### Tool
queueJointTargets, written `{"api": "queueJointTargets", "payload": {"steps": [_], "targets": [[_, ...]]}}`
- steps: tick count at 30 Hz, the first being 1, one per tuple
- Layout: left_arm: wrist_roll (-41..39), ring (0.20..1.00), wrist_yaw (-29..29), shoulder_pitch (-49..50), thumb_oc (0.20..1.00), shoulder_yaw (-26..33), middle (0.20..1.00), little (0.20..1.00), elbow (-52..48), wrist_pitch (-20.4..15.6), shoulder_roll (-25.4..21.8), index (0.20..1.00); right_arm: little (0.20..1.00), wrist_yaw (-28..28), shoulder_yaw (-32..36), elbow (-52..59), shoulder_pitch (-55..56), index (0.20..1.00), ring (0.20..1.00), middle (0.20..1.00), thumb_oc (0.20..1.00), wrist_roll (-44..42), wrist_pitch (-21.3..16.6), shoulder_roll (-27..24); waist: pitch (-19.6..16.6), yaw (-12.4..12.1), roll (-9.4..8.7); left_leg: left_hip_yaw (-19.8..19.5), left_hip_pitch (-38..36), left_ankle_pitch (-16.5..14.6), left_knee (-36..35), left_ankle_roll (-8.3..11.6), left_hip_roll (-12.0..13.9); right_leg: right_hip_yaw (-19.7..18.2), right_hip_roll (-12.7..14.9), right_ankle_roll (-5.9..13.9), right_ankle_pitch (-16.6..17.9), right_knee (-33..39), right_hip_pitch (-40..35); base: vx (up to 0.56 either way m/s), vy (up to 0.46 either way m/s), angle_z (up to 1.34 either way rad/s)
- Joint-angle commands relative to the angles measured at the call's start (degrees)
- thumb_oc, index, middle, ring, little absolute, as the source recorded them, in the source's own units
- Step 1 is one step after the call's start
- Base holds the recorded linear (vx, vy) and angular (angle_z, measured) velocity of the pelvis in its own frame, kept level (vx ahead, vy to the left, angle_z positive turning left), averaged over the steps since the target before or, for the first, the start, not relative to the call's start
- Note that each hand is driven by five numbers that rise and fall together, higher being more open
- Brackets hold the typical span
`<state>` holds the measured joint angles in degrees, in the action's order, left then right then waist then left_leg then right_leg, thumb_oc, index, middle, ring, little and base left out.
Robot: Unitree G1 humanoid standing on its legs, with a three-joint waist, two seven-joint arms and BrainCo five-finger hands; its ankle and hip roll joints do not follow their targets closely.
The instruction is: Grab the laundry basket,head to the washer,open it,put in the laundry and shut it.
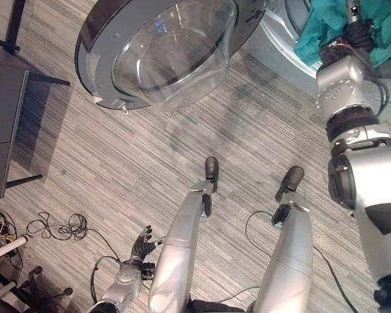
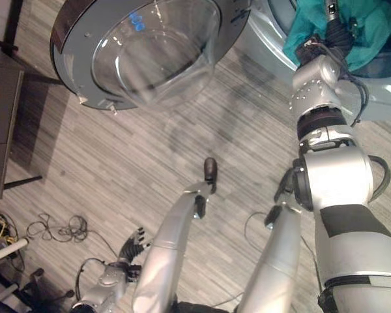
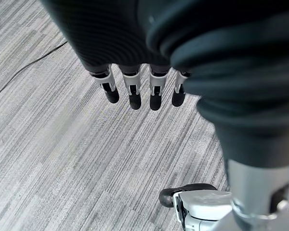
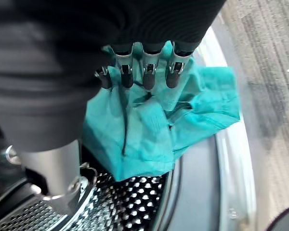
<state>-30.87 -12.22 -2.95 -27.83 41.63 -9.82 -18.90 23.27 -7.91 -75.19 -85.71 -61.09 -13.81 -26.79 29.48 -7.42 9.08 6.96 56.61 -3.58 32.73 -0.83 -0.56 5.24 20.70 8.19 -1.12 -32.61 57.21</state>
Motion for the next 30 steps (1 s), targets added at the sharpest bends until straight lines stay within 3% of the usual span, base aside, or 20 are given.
{"api": "queueJointTargets", "payload": {"steps": [1,6,14,17,20,21,23,24,25,28,30], "targets": [[1.6,1.0,-0.81,0.74,1.0,-1.46,1.0,1.0,2.95,0.14,-0.75,1.0,1.0,-0.45,-0.29,2.57,1.28,1.0,1.0,1.0,1.0,0.3,-1.69,-2.24,-1.15,-1.21,0.77,-3.54,0.38,-3.88,1.45,3.87,-0.05,-1.21,0.31,3.25,-1.34,0.11,-0.54,0.0,0.0,0.0],[1.42,1.0,-0.91,0.63,1.0,-1.33,1.0,1.0,3.03,0.17,-0.6,1.0,1.0,-0.87,-0.82,3.0,2.61,1.0,1.0,1.0,1.0,0.92,-1.29,-0.34,-0.89,-0.92,0.51,-3.53,0.33,-3.86,1.47,3.92,0.01,-1.19,0.04,3.16,-1.21,0.43,-0.73,0.0,0.0,0.0],[0.74,1.0,-1.05,1.07,1.0,-1.36,1.0,1.0,2.39,0.17,-1.0,1.0,1.0,-0.11,0.63,-0.89,1.63,1.0,1.0,1.0,1.0,0.74,0.31,-2.01,-0.54,-1.3,0.86,-3.84,1.12,-4.15,1.9,3.88,-0.22,-1.15,0.25,3.18,-1.82,-0.28,-0.24,0.0,0.0,0.0],[0.75,1.0,-1.15,1.59,1.0,-1.38,1.0,1.0,2.1,0.01,-1.49,1.0,1.0,1.21,0.63,-4.5,-0.95,1.0,1.0,1.0,1.0,2.2,2.25,-7.87,-0.51,-1.78,1.52,-3.66,1.47,-4.21,1.52,3.91,-0.55,-0.82,0.84,3.65,-1.74,0.05,-0.1,0.01,0.003,0.02],[1.5,1.0,-0.58,2.46,1.0,-1.64,1.0,1.0,1.42,-0.23,-2.77,1.0,1.0,2.04,-2.41,-5.65,-6.88,1.0,1.0,1.0,1.0,2.37,2.93,-17.08,-1.51,-3.17,2.87,-3.59,2.02,-3.08,-0.85,4.23,-0.98,-0.31,1.8,4.38,-0.79,2.0,0.29,0.02,0.001,0.11],[1.54,1.0,-0.6,2.26,1.0,-1.89,1.0,1.0,1.29,-0.19,-2.58,1.0,1.0,1.87,-2.95,-6.14,-7.55,1.0,1.0,1.0,1.0,2.28,3.08,-17.52,-1.59,-3.31,3.2,-3.64,2.1,-2.86,-1.15,4.22,-1.06,-0.22,1.85,4.4,-0.62,2.21,0.36,0.02,0.038,0.13],[1.78,1.0,-0.34,3.61,1.0,-1.0,1.0,1.0,0.55,-0.48,-3.86,1.0,1.0,2.07,-8.77,-1.99,-13.22,1.0,1.0,1.0,1.0,2.9,1.14,-22.61,-3.34,-4.92,3.61,-4.09,2.16,-1.55,-3.65,4.29,-1.63,-0.38,2.39,4.86,-0.07,3.21,1.21,0.05,0.072,0.14],[1.47,1.0,-0.13,4.16,1.0,0.02,1.0,1.0,0.59,-0.78,-3.5,1.0,1.0,1.24,-12.83,6.97,-16.18,1.0,1.0,1.0,1.0,1.26,-3.56,-22.65,-3.95,-5.0,3.7,-4.3,2.28,-0.8,-5.28,3.95,-1.73,-1.16,2.29,5.06,0.38,3.61,2.41,0.05,0.064,0.13],[1.48,1.0,-0.11,4.17,1.0,0.08,1.0,1.0,0.61,-0.78,-3.34,1.0,1.0,1.59,-12.8,7.57,-15.76,1.0,1.0,1.0,1.0,1.26,-3.83,-22.52,-3.99,-4.94,3.72,-4.22,2.31,-0.71,-5.39,3.93,-1.74,-1.27,2.28,5.06,0.46,3.62,2.55,0.04,0.05,0.07],[2.17,1.0,0.0,4.55,1.0,1.26,1.0,1.0,1.04,-1.15,-2.67,1.0,1.0,-1.0,-12.23,27.54,-12.62,1.0,1.0,1.0,1.0,-0.82,-14.44,-21.44,-4.03,-3.8,2.71,-4.76,2.02,0.06,-7.32,3.72,-1.54,-2.17,1.74,5.13,1.04,4.38,3.39,0.03,0.025,-0.11],[1.87,1.0,0.01,4.91,1.0,1.6,1.0,1.0,0.71,-1.56,-2.88,1.0,1.0,-2.2,-12.46,27.69,-11.08,1.0,1.0,1.0,1.0,-0.46,-14.28,-21.57,-3.92,-3.62,2.34,-4.68,1.97,0.16,-7.3,3.6,-1.55,-2.4,1.49,4.94,1.17,4.4,3.57,0.01,-0.01,-0.1]]}}
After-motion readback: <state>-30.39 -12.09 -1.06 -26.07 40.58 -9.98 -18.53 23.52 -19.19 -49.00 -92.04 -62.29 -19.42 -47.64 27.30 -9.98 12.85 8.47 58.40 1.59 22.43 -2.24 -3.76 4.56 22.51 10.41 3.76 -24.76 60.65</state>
